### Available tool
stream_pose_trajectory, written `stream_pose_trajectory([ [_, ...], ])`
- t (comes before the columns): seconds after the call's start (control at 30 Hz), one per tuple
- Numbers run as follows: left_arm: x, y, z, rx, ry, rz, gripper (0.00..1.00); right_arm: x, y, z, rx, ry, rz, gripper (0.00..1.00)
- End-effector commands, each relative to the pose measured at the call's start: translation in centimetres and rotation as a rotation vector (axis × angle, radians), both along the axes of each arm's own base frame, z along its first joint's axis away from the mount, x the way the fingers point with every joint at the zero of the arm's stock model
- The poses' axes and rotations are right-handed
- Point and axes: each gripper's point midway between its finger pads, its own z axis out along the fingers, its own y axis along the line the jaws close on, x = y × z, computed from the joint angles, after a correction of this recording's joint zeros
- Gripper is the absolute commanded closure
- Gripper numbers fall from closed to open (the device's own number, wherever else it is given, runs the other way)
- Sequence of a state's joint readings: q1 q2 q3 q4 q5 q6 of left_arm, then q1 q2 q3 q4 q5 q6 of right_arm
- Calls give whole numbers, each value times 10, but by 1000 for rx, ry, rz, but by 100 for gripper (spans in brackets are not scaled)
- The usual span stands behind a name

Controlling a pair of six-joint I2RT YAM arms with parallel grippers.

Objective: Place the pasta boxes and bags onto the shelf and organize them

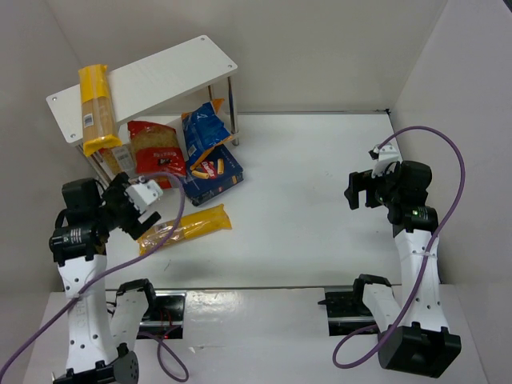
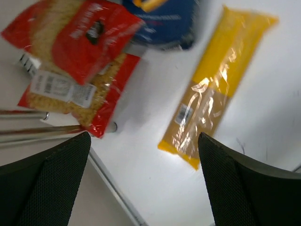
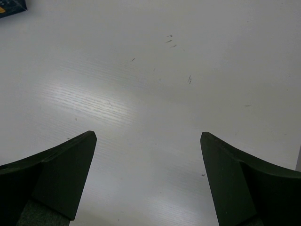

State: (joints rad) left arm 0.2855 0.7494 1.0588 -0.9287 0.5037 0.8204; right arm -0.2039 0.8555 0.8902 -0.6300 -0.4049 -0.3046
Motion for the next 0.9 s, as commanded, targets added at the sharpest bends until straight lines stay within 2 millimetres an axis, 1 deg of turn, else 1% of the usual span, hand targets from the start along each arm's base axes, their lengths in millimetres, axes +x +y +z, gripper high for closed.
stream_pose_trajectory([
  [0.0, -25, -11, -42, 218, 89, -312, 0, 3, -1, 9, -2, -21, 4, 0],
  [0.03, -29, -10, -61, 238, 131, -339, 0, 3, -1, 9, -2, -21, 4, 0],
  [0.07, -34, -9, -70, 258, 157, -363, 0, 3, -1, 9, -2, -21, 4, 0],
  [0.1, -33, -9, -78, 286, 170, -408, 0, 3, -1, 9, -2, -21, 4, 0],
  [0.23, -36, -12, -109, 298, 228, -466, 0, 3, -1, 9, -2, -21, 4, 0],
  [0.3, -36, -16, -117, 298, 241, -496, 0, 3, -1, 9, -2, -21, 4, 0],
  [0.33, -34, -21, -122, 289, 244, -521, 0, 3, -1, 9, -2, -21, 4, 0],
  [0.37, -35, -26, -121, 276, 235, -541, 0, 3, -1, 9, -2, -21, 4, 0],
  [0.43, -33, -32, -129, 243, 266, -554, 0, 3, -1, 13, -6, -39, 4, 0],
  [0.47, -29, -39, -132, 233, 258, -580, 0, 2, -1, 16, -8, -47, 4, 0],
  [0.57, -26, -47, -144, 179, 334, -576, 0, 2, -1, 16, -8, -48, 4, 0],
  [0.6, -17, -44, -151, 179, 344, -547, 0, 2, -4, 16, -8, -48, -8, 0],
  [0.63, -14, -44, -156, 180, 357, -526, 0, 2, -4, 16, -8, -48, -8, 0],
  [0.67, -4, -44, -160, 180, 346, -491, 0, 2, -7, 16, -9, -47, -18, 0],
  [0.7, -1, -39, -169, 184, 374, -455, 0, 2, -7, 16, -9, -47, -18, 0],
  [0.77, -1, -42, -178, 158, 413, -440, 0, 2, -9, 16, -9, -47, -27, 0],
  [0.8, -4, -44, -187, 142, 463, -445, 0, 2, -9, 16, -9, -47, -27, 0],
  [0.87, 2, -45, -189, 126, 488, -429, 0, 2, -9, 16, -9, -47, -27, 0],
])
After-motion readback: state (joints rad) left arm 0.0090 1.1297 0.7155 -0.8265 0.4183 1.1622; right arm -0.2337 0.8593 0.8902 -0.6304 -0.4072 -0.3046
